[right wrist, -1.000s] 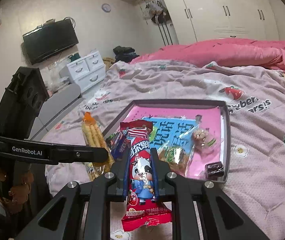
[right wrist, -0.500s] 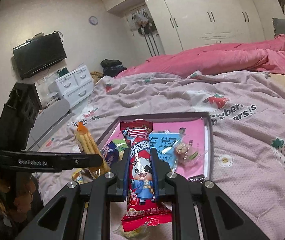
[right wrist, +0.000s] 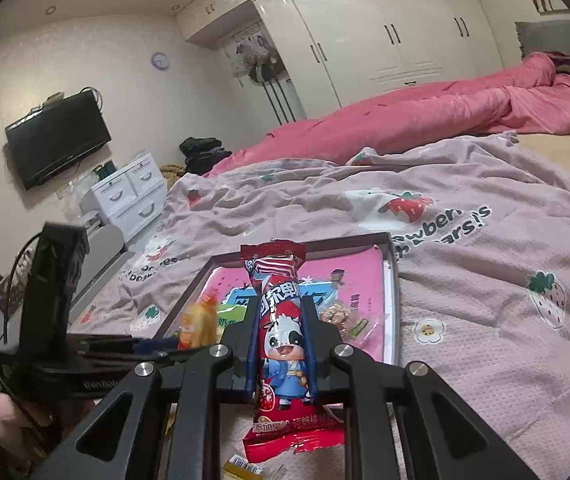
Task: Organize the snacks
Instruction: 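Carry the rice-cracker bag over the tray with the left tool while the right tool carries the red candy bar, then lower and release the rice-cracker bag into the tray while the right tool releases the red candy bar there, then move both tools back from the tray toward the yellow wafer bar and cake packet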
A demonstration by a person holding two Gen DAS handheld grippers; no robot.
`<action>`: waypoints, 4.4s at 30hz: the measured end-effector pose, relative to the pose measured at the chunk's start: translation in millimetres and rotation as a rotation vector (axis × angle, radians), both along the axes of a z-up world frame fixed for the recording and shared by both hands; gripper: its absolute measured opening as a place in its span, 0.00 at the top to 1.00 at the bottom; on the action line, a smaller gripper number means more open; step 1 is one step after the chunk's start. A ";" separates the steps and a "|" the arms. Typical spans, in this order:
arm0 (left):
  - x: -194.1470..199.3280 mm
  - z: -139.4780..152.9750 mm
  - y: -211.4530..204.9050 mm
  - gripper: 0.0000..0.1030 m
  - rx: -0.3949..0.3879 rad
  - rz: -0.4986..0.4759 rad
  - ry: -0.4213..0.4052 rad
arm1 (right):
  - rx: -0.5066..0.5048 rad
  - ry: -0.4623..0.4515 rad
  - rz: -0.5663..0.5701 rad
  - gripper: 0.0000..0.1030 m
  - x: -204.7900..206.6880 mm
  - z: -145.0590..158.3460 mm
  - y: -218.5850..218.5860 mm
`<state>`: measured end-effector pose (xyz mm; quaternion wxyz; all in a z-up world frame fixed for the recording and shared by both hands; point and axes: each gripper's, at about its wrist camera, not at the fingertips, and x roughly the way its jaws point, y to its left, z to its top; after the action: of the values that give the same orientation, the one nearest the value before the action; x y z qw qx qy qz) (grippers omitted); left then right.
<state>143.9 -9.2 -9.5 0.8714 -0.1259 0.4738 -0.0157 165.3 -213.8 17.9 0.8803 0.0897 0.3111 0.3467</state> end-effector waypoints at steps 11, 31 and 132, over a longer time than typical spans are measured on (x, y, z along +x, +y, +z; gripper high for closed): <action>21.2 -23.1 -4.8 0.64 0.004 -0.012 0.013 | -0.025 0.010 0.010 0.82 6.3 -7.1 9.3; 40.0 -38.9 0.7 0.64 0.017 -0.019 0.003 | -0.228 0.118 0.066 0.82 7.3 -44.0 24.0; -17.1 23.2 9.5 0.29 0.074 -0.023 -0.089 | -0.235 -0.001 0.118 0.47 -19.0 -23.7 40.4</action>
<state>126.8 0.2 13.7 0.8955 -0.0874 0.4362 -0.0138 146.3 -173.5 -5.8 0.8630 -0.0329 0.3539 0.3592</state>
